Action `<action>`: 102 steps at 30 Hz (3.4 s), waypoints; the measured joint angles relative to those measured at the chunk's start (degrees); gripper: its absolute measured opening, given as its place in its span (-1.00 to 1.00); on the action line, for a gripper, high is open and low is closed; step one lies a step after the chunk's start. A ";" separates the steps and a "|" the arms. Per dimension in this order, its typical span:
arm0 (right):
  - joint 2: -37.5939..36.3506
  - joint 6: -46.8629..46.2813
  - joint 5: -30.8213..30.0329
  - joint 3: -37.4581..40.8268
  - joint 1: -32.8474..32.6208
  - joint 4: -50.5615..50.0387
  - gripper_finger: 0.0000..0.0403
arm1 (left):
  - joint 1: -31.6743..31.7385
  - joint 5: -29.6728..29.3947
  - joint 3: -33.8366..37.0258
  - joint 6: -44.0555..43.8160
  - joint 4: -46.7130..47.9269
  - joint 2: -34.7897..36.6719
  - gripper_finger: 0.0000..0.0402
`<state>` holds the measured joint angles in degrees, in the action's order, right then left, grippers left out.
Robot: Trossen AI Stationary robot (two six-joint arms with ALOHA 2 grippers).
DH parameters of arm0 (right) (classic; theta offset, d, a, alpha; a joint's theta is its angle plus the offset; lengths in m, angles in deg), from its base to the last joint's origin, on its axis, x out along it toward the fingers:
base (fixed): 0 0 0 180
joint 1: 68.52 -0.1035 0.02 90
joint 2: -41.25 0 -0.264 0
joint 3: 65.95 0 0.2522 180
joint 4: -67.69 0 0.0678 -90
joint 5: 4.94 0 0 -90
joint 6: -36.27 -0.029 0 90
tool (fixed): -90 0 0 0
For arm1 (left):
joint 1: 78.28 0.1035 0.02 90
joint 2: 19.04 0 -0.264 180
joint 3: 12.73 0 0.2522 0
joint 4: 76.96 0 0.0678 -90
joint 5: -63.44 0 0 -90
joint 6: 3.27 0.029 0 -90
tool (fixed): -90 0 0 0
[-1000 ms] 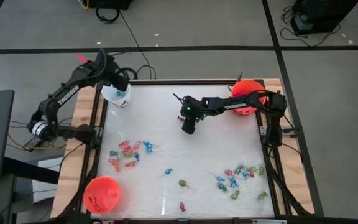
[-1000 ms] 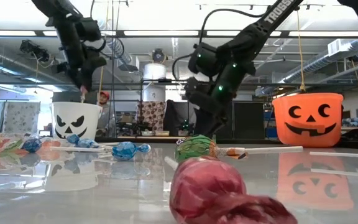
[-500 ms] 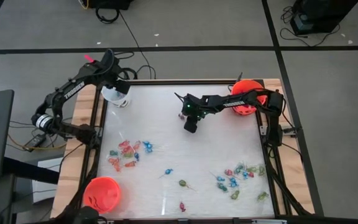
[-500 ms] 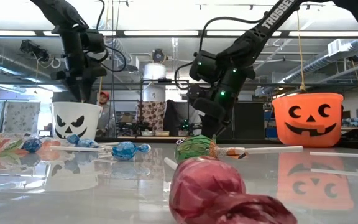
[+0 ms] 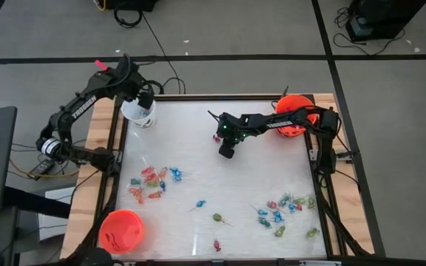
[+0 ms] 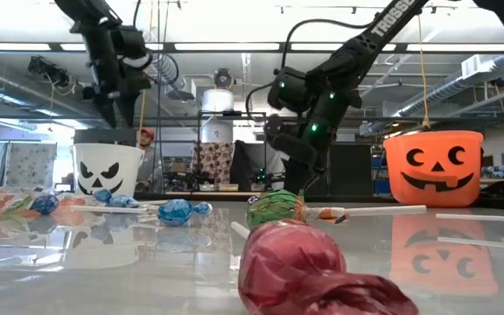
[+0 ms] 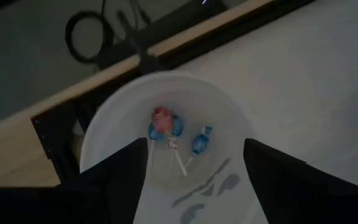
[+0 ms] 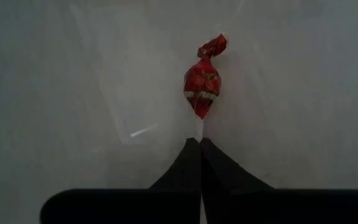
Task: Sort candy by brand, put in halloween buckets
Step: Put the red lollipop into the white bucket
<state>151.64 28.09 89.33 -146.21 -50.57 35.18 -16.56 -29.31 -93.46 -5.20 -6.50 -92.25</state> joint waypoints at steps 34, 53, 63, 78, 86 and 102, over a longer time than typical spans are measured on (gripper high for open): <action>-15.85 -2.32 -1.66 -0.22 -5.95 20.83 -1.00 | -12.66 22.05 -3.82 -7.37 -12.06 9.90 0.26; -16.20 0.10 -1.22 -7.40 -6.71 28.20 -1.00 | -26.09 32.48 -3.73 -2.52 -25.90 8.56 0.27; -16.16 -0.46 -1.73 -9.88 -6.65 27.84 -1.00 | -30.59 32.76 -3.73 -2.49 -33.30 7.85 0.52; -16.14 -0.64 -1.68 -10.10 -6.71 29.64 -1.00 | -31.91 32.42 -3.73 -6.14 -36.04 4.74 0.06; -16.14 -0.62 -1.66 -10.10 -6.73 29.55 -1.00 | -31.89 32.94 -3.75 -7.52 -36.63 4.79 -0.30; -16.14 -4.42 -0.09 -10.10 -5.70 23.91 -0.65 | -29.97 20.04 -3.75 -7.73 -30.07 6.45 -0.58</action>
<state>135.50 23.68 89.25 -156.30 -56.27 59.09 -46.53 -9.27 -97.21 -12.93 -36.56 -85.81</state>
